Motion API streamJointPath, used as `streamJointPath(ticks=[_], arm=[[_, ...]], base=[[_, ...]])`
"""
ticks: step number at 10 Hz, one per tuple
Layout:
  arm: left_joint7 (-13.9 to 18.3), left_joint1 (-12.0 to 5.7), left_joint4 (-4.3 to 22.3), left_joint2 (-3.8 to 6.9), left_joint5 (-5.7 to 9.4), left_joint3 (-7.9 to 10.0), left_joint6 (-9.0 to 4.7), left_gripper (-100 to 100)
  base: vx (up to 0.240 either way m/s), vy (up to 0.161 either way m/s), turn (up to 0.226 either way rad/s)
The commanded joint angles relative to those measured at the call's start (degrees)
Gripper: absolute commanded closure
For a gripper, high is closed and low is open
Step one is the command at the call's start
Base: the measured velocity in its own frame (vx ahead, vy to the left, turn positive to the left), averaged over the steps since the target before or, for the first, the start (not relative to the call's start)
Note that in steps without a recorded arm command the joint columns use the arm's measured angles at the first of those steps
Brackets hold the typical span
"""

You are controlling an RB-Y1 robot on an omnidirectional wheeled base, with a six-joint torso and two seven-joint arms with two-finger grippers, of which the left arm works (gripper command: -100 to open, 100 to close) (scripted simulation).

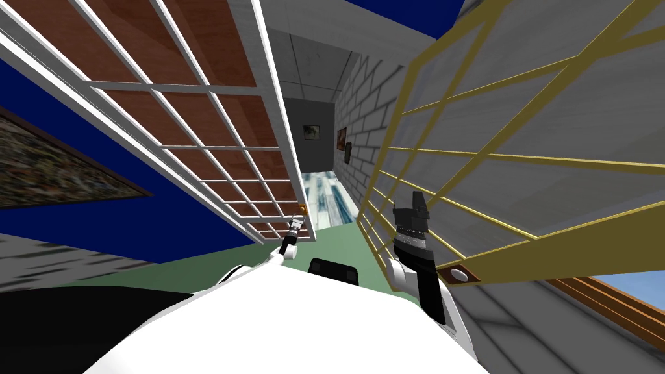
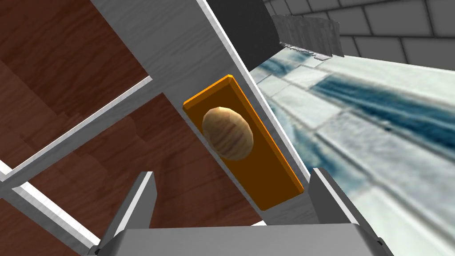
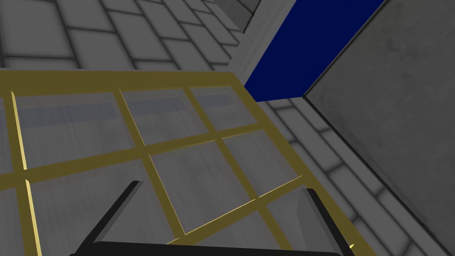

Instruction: Pull the door open

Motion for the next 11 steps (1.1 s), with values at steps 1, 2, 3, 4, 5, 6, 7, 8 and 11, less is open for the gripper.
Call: streamJointPath(ticks=[1, 2, 3, 4, 5, 6, 7, 8, 11], arm=[[2.86, -0.29, 0.11, -0.28, 0.98, -0.33, 0.12, -100], [4.28, -0.5, 0.09, -0.52, 1.81, -0.61, 0.3, -100], [5.36, -0.5, 0.09, -0.52, 1.81, -0.61, 0.3, -100], [7.35, -0.7, 0.07, -0.75, 2.62, -0.88, 0.48, -100], [7.71, -0.7, 0.07, -0.75, 2.62, -0.88, 0.48, -100], [9.98, -0.89, 0.06, -0.97, 3.39, -1.14, 0.65, -100], [11.42, -1.07, 0.04, -1.18, 4.12, -1.39, 0.81, -100], [12.26, -1.07, 0.04, -1.18, 4.12, -1.39, 0.81, -100], [16.44, -1.4, 0.02, -1.55, 5.44, -1.83, 1.1, -100]], base=[[-0.057, 0.014, -0.047], [-0.072, 0.028, -0.062], [-0.059, 0.02, -0.024], [-0.068, 0.014, -0.039], [-0.049, 0.014, -0.019], [-0.052, 0.02, -0.029], [-0.081, 0.026, -0.065], [-0.062, 0.021, -0.023], [-0.06, 0.026, -0.031]])
